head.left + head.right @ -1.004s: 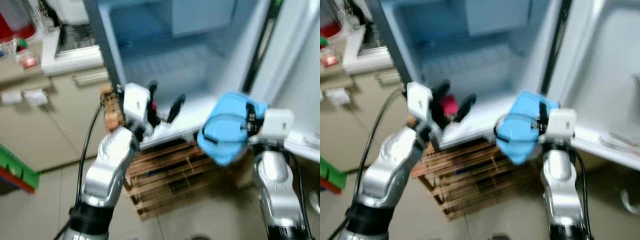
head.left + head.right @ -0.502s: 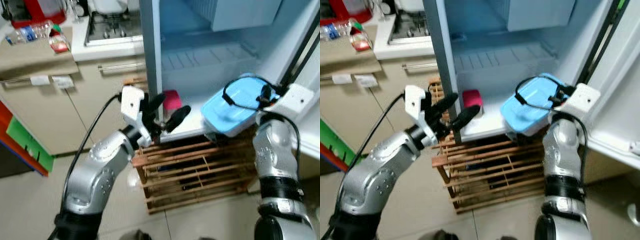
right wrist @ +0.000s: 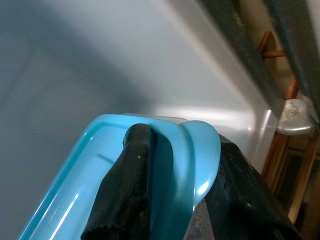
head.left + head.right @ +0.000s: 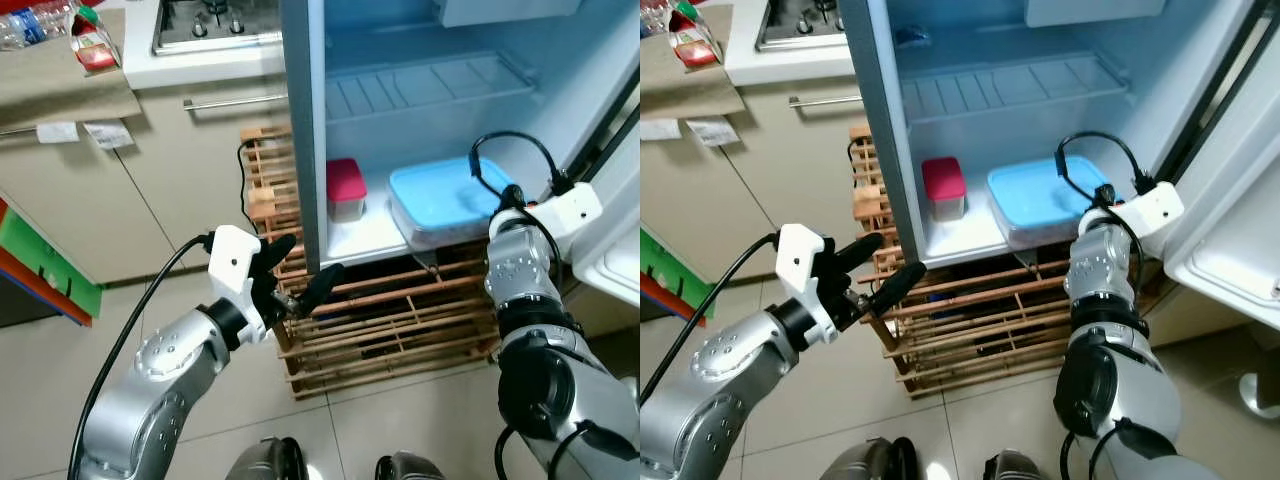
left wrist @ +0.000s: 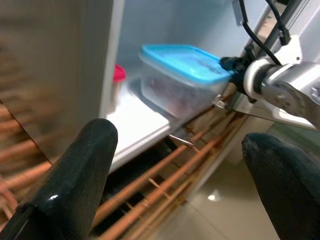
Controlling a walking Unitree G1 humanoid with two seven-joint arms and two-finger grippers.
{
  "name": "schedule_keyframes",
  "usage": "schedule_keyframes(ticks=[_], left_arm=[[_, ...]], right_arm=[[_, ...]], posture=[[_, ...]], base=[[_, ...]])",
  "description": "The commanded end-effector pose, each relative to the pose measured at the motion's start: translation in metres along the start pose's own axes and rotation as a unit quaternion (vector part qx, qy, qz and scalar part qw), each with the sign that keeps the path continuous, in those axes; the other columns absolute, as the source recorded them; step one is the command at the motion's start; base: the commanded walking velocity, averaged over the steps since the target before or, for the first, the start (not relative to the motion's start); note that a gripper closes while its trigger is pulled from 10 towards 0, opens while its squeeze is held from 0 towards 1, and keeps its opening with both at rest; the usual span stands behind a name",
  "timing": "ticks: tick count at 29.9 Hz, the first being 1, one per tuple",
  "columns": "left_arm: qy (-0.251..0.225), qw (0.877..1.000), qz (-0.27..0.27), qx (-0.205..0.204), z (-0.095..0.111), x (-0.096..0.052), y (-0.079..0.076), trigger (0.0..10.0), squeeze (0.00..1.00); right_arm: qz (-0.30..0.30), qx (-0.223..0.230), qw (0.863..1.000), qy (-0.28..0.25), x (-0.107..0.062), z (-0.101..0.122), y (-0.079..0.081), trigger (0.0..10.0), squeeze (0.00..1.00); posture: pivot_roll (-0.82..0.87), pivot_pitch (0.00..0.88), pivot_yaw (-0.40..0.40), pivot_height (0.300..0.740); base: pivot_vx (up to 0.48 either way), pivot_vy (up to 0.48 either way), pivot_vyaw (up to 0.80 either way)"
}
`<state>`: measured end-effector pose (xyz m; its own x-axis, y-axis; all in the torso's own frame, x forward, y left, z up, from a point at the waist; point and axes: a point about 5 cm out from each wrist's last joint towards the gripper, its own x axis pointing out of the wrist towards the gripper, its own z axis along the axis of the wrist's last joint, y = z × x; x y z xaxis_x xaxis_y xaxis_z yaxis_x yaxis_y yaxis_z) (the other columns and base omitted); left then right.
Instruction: Restocking fridge
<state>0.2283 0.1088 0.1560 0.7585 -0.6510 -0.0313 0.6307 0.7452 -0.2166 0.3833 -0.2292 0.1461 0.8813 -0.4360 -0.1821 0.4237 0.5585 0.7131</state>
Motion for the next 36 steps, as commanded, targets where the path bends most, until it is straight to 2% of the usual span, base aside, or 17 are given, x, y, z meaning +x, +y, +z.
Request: schedule_keyframes(ticks=[1,9,10,11,12,16,18,20,24,30,33,36], left_arm=[[0.002,1.000,-0.011,-0.002,0.000,-0.001,-0.007,10.0,0.00],[0.013,1.000,-0.023,-0.006,0.004,-0.006,-0.014,10.0,0.00],[0.013,1.000,-0.022,-0.004,0.004,-0.005,-0.015,10.0,0.00],[0.011,1.000,-0.020,-0.003,0.004,-0.005,-0.015,10.0,0.00],[0.010,1.000,-0.013,-0.003,0.005,-0.006,-0.014,10.0,0.00],[0.013,1.000,-0.019,-0.016,0.004,-0.007,-0.015,10.0,0.00],[0.038,0.997,-0.061,-0.033,-0.002,-0.006,-0.022,10.0,0.00],[0.048,0.995,-0.078,-0.036,-0.005,-0.004,-0.024,10.0,0.00],[0.038,0.995,-0.078,-0.052,-0.002,0.004,-0.024,10.0,0.00],[0.015,0.994,-0.074,-0.083,0.007,0.012,-0.022,10.0,0.00],[0.015,0.993,-0.075,-0.089,0.007,0.014,-0.023,10.0,0.00],[0.015,0.993,-0.074,-0.093,0.006,0.016,-0.024,10.0,0.00]], right_arm=[[-0.020,0.007,1.000,0.023,-0.001,-0.011,-0.007,0.0,0.00],[-0.006,-0.024,0.999,0.021,0.001,-0.009,0.005,0.0,0.00],[-0.007,-0.032,0.999,0.024,0.001,-0.010,0.007,3.4,0.00],[0.000,-0.037,0.999,0.026,0.001,-0.011,0.009,10.0,0.48],[0.011,-0.049,0.998,0.022,0.000,-0.011,0.014,10.0,1.00],[0.024,-0.065,0.997,0.015,0.000,-0.011,0.020,10.0,1.00],[0.035,-0.078,0.996,0.015,-0.001,-0.012,0.024,10.0,1.00],[0.030,-0.085,0.996,0.016,-0.001,-0.013,0.022,10.0,1.00],[0.030,-0.092,0.995,0.016,-0.001,-0.014,0.022,10.0,1.00],[0.012,0.002,1.000,0.009,0.000,-0.005,0.035,10.0,1.00],[-0.007,0.045,0.999,0.016,0.001,-0.005,0.034,10.0,1.00],[-0.013,0.063,0.998,0.022,0.001,-0.006,0.034,10.0,1.00]], posture=[[0.08,0.261,0.029,0.740],[0.08,0.283,0.028,0.740],[0.08,0.283,0.028,0.740],[0.08,0.283,0.025,0.740],[0.08,0.283,0.025,0.740],[0.08,0.286,0.020,0.740],[0.07,0.285,0.016,0.740],[0.07,0.284,0.016,0.740],[0.07,0.282,0.018,0.740],[0.05,0.279,0.016,0.740],[0.03,0.276,0.006,0.740],[0.03,0.276,0.006,0.740]], base=[[0.000,0.000,0.00],[0.000,0.000,0.00],[0.000,0.000,0.00],[0.000,0.000,0.00],[0.000,0.000,0.00],[0.000,0.000,0.00],[0.000,0.000,0.00],[0.000,0.000,0.00],[0.000,0.000,0.00],[0.000,0.000,0.00],[0.000,0.000,0.00],[0.000,0.000,0.00]])
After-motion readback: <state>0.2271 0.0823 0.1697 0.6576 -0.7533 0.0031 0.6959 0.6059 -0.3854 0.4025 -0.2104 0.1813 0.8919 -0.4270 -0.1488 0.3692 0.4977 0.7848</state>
